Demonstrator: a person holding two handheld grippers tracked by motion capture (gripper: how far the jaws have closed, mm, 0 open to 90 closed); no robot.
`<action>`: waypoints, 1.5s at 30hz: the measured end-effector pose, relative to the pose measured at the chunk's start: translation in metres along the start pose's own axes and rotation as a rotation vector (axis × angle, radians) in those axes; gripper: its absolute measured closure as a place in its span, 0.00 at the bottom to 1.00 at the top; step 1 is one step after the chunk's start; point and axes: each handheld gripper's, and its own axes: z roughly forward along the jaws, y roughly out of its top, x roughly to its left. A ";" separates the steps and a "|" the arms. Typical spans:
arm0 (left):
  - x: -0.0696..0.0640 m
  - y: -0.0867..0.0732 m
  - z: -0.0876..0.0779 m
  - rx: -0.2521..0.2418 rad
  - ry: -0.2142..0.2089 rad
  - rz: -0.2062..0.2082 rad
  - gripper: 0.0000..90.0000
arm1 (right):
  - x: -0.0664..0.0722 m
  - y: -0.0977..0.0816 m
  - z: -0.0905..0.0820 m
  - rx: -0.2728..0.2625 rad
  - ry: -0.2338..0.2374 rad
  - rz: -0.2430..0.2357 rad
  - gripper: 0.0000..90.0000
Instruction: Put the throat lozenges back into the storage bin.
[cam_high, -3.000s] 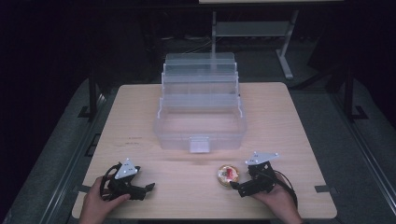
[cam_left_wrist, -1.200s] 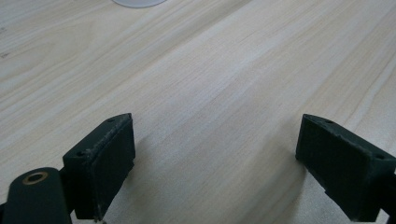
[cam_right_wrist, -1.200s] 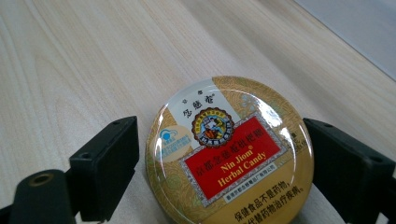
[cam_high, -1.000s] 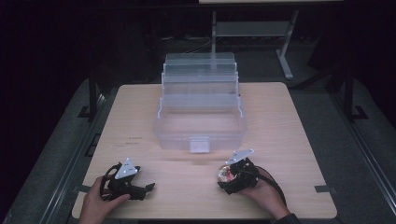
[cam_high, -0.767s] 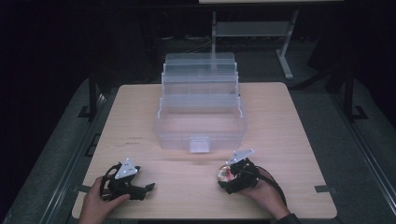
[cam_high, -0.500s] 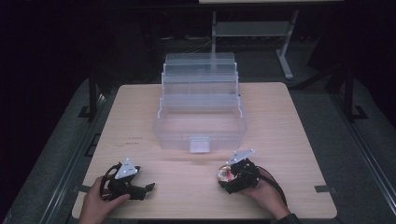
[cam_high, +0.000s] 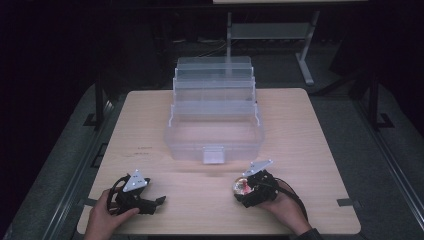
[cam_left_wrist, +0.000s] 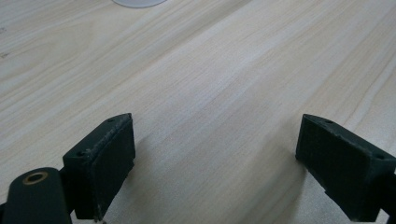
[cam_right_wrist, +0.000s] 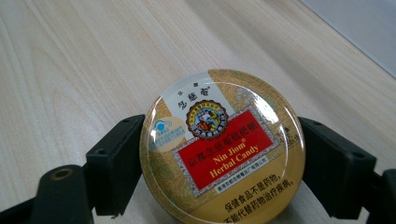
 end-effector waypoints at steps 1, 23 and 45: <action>0.000 0.000 0.000 0.000 0.000 0.000 0.12 | -0.001 0.000 -0.001 0.004 -0.001 0.001 0.22; 0.000 0.000 0.000 0.000 0.000 0.000 0.12 | -0.007 -0.003 -0.014 -0.013 -0.012 0.002 0.22; 0.000 0.000 0.000 0.000 0.000 0.000 0.12 | -0.013 -0.007 -0.027 -0.011 -0.029 0.007 0.22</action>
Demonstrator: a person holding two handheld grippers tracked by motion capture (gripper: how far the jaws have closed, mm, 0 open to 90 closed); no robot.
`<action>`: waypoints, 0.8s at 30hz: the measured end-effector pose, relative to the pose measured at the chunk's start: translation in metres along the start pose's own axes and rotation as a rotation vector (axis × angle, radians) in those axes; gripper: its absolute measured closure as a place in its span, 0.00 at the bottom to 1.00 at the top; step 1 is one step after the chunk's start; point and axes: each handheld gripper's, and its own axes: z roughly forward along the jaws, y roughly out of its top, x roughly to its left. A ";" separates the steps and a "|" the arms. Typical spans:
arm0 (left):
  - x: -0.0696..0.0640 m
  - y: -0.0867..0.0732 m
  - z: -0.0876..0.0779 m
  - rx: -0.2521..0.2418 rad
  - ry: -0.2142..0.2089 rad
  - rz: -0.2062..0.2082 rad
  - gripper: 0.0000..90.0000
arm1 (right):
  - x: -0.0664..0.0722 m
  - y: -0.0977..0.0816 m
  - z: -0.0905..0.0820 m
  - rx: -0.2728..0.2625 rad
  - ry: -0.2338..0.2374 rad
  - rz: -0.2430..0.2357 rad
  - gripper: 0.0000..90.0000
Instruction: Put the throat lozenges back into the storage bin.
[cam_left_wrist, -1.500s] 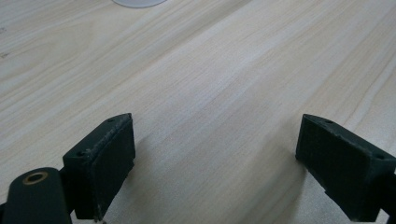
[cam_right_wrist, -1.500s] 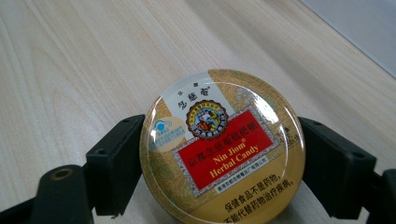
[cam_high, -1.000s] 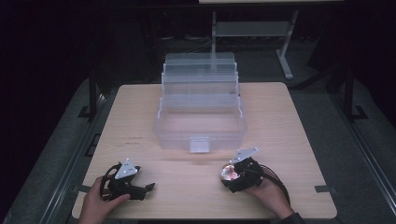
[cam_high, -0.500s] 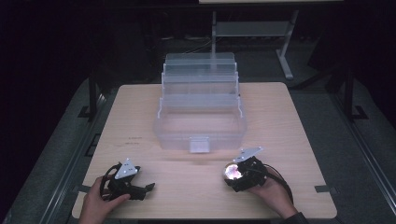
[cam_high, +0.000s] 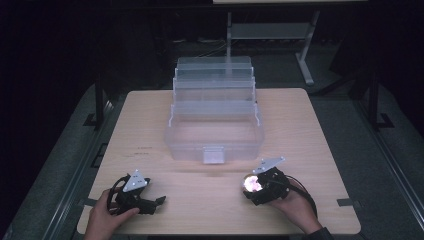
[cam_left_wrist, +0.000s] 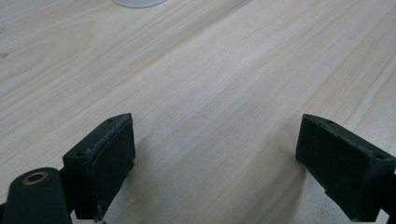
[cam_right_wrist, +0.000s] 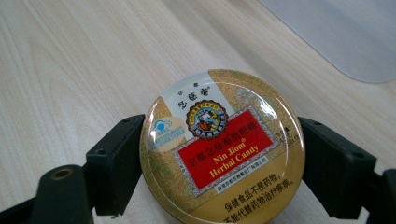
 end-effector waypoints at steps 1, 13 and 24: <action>0.000 0.000 0.000 0.000 0.000 0.000 0.12 | -0.001 -0.001 -0.001 0.001 -0.002 -0.002 0.22; 0.000 0.000 0.000 0.002 0.000 0.002 0.12 | -0.007 -0.002 -0.010 -0.006 -0.012 0.005 0.22; 0.000 0.000 0.000 0.000 0.000 0.000 0.12 | -0.016 -0.004 -0.021 -0.014 -0.033 0.014 0.22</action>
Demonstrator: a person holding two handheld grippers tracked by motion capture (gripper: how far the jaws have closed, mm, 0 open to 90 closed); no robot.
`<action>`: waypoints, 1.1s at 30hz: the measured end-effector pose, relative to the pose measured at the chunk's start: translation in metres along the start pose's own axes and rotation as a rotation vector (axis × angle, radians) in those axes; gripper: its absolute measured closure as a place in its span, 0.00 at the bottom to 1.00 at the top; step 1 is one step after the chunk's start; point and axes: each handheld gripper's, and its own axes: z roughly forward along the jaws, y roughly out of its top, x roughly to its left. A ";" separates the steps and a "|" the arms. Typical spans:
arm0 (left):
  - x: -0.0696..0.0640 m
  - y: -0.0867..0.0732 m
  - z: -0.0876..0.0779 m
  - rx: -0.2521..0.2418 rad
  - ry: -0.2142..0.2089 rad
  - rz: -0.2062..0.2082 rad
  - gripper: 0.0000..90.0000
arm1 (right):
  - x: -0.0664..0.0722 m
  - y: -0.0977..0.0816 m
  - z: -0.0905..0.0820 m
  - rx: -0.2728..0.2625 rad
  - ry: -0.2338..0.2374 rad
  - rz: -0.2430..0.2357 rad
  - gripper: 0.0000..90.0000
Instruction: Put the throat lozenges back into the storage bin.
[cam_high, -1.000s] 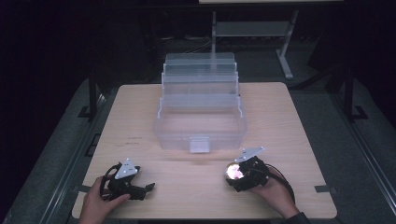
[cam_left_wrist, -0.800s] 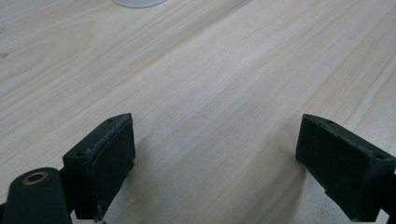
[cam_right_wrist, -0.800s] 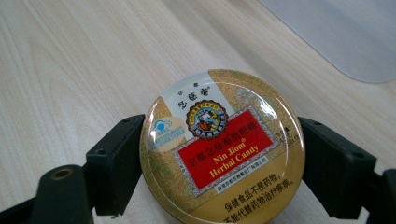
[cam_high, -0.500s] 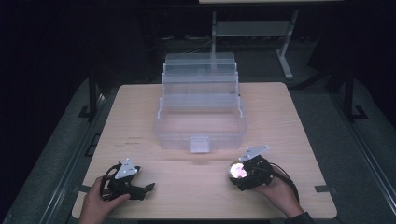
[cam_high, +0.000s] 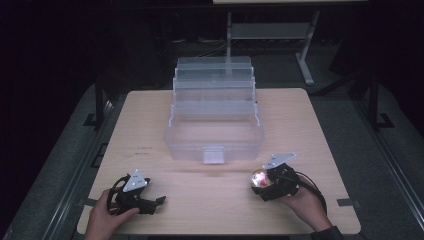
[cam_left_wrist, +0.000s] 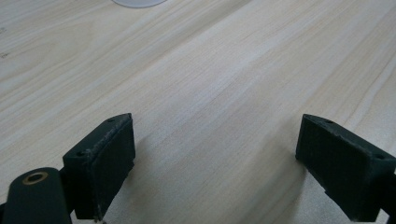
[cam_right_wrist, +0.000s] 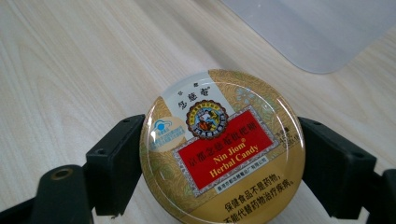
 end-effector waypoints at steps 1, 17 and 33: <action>0.000 0.000 0.000 0.000 0.000 0.000 0.12 | -0.001 0.000 -0.001 0.000 -0.004 0.000 0.22; 0.000 0.000 0.000 0.002 -0.001 0.000 0.12 | -0.018 -0.001 -0.018 -0.012 -0.030 0.029 0.22; 0.000 0.000 0.000 0.002 -0.001 0.000 0.12 | -0.035 0.004 -0.030 -0.030 -0.055 0.046 0.22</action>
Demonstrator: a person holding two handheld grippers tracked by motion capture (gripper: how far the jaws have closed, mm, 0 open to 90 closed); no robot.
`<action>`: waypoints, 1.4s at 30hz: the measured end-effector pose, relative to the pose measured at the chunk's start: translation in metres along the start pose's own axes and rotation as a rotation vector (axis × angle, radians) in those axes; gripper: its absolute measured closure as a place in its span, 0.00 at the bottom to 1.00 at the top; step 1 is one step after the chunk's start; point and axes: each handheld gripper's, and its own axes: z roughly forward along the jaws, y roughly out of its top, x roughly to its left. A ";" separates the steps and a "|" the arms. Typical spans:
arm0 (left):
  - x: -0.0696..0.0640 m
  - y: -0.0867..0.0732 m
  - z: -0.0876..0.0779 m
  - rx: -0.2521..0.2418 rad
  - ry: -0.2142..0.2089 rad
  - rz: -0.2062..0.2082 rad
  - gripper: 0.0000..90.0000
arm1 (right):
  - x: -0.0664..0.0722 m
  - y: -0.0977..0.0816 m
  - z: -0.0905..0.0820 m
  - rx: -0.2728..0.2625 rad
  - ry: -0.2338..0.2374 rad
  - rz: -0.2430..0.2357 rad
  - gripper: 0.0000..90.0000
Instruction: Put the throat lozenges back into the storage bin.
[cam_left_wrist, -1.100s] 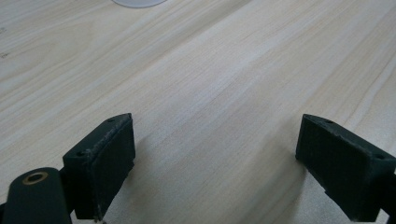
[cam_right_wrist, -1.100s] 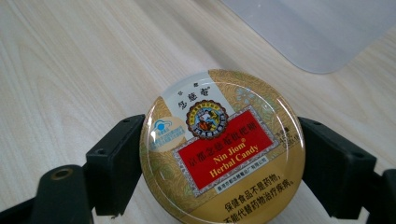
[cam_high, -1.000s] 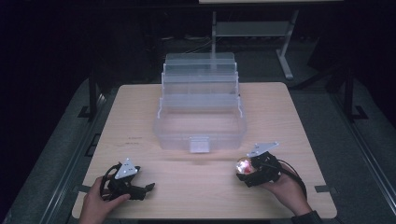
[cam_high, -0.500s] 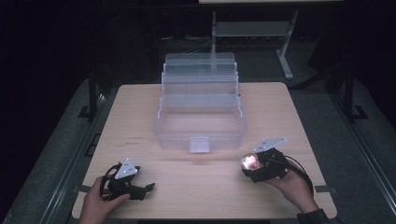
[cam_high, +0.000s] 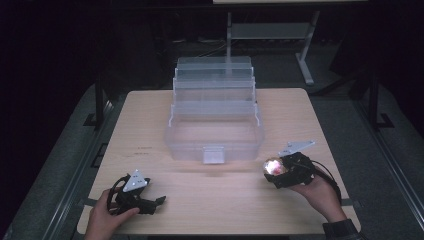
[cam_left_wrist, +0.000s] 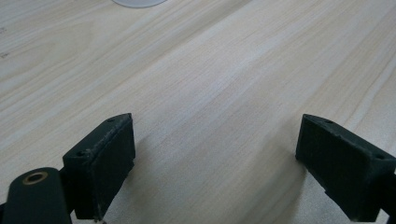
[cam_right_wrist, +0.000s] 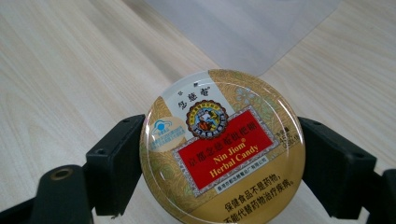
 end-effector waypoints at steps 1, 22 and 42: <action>0.000 0.000 0.000 0.000 0.000 0.000 0.12 | 0.000 0.000 0.000 0.000 0.000 0.000 0.22; 0.000 0.000 0.000 0.000 0.000 0.000 0.12 | -0.018 0.016 -0.016 -0.032 -0.020 0.018 0.22; 0.000 0.000 0.000 0.000 0.000 0.000 0.12 | -0.028 0.039 -0.023 -0.057 -0.021 0.009 0.22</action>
